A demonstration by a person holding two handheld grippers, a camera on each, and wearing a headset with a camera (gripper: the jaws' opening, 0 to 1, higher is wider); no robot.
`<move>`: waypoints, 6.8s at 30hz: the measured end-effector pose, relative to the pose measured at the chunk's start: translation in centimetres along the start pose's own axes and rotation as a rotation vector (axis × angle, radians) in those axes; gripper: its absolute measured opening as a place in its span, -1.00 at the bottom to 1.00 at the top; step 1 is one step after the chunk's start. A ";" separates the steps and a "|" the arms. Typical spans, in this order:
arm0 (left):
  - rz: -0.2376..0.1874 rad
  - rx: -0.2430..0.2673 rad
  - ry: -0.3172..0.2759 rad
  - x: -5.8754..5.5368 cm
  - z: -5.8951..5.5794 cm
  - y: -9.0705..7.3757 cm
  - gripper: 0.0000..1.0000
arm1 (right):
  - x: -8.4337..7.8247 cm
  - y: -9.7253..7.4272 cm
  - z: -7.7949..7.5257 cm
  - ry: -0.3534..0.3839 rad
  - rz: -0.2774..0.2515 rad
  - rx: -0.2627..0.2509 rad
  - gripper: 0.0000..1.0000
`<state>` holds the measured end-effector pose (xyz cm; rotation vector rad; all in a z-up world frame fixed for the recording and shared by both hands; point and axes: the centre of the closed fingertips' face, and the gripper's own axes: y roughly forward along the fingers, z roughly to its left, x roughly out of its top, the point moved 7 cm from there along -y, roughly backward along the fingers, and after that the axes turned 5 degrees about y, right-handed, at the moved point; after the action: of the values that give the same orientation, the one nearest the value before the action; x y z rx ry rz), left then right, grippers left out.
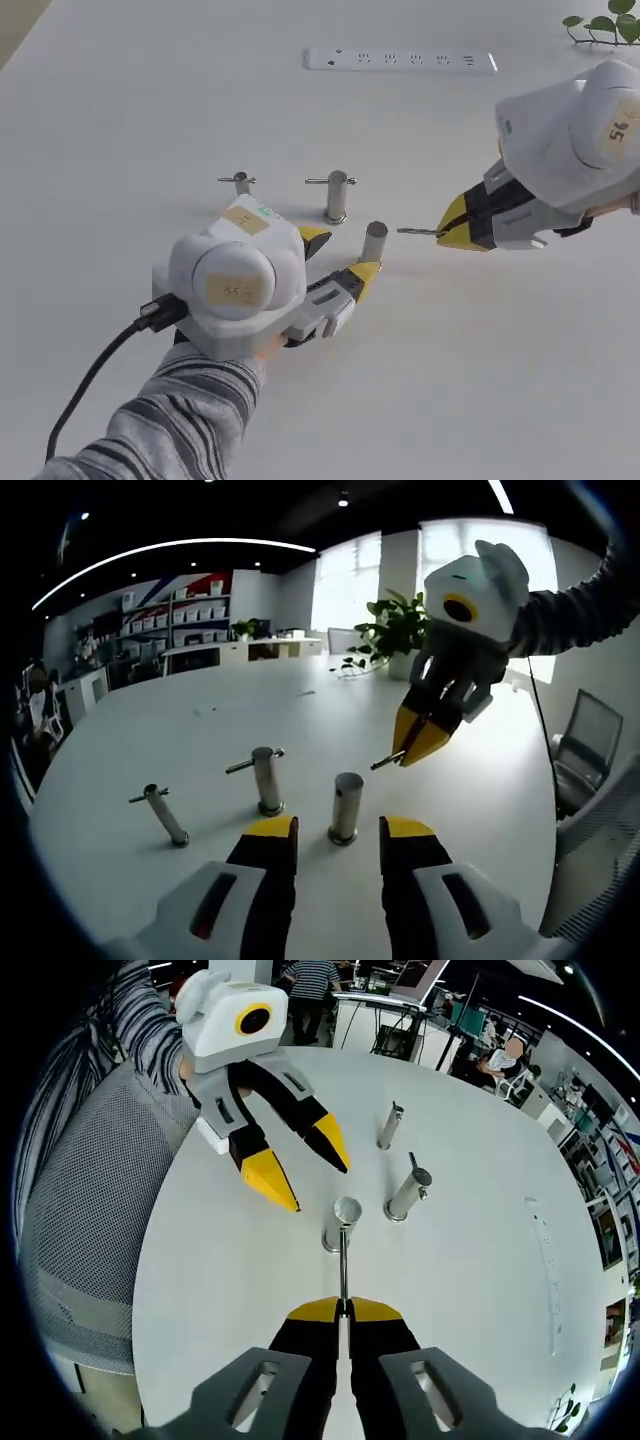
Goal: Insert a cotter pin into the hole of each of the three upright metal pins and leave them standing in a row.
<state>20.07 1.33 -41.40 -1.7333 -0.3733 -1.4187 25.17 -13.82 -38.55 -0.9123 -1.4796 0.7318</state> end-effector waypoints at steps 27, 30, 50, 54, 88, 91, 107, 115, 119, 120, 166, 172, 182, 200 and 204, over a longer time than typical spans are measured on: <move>0.036 0.013 -0.016 0.1 -0.9 3.1 -0.68 | 0.7 1.0 0.4 -0.040 0.039 0.024 -1.00; 0.048 0.021 -0.019 -0.1 -1.0 3.2 -0.70 | 1.0 0.8 0.5 -0.035 0.024 0.025 -1.00; 0.060 0.040 -0.038 -0.4 -0.9 3.4 -0.80 | 1.6 1.3 0.7 -0.001 0.002 0.043 -1.00; 0.058 0.045 -0.045 -0.4 -0.9 3.5 -0.80 | 1.9 1.4 0.7 0.000 0.001 0.041 -1.00; 0.053 0.072 -0.118 -0.6 -1.1 3.6 -0.80 | 3.4 2.3 0.8 0.004 -0.072 0.012 -0.92; 0.053 0.073 -0.121 -0.6 -1.1 3.5 -0.80 | 3.1 1.9 0.8 0.025 -0.079 0.007 -0.85; 0.055 0.082 -0.144 -0.7 -1.1 3.5 -0.79 | 2.5 1.5 0.5 0.055 -0.098 -0.001 -1.00; 0.056 0.086 -0.165 -0.7 -1.1 3.5 -0.79 | 2.9 1.6 0.7 0.038 -0.100 0.000 -1.00; 0.056 0.090 -0.172 -0.7 -1.1 3.5 -0.79 | 3.2 1.7 0.7 0.025 -0.098 0.003 -1.00; 0.056 0.091 -0.173 -0.7 -1.1 3.5 -0.79 | 3.3 1.7 0.7 0.025 -0.100 0.004 -1.00; 0.048 0.037 -0.113 -0.3 -0.1 0.8 0.06 | 4.4 3.8 0.7 0.236 -0.201 0.055 -0.80; 0.039 0.019 -0.110 0.0 -0.2 0.5 0.18 | 4.3 3.8 0.5 0.254 -0.205 0.074 -0.83; 0.045 -0.004 -0.071 -0.6 0.4 -1.3 0.39 | 3.9 3.3 -0.1 0.294 -0.229 0.088 -0.84; -0.007 -0.005 -0.063 0.2 3.4 -6.3 0.77 | 1.9 2.1 -3.3 0.267 -0.192 0.032 -0.84; -0.003 -0.003 -0.061 0.0 4.1 -7.3 0.82 | 1.3 1.9 -4.4 0.263 -0.187 0.019 -0.84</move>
<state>17.79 8.83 -38.40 -1.7820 -0.4073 -1.3720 29.82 -11.96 -39.04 -0.8101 -1.3013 0.4687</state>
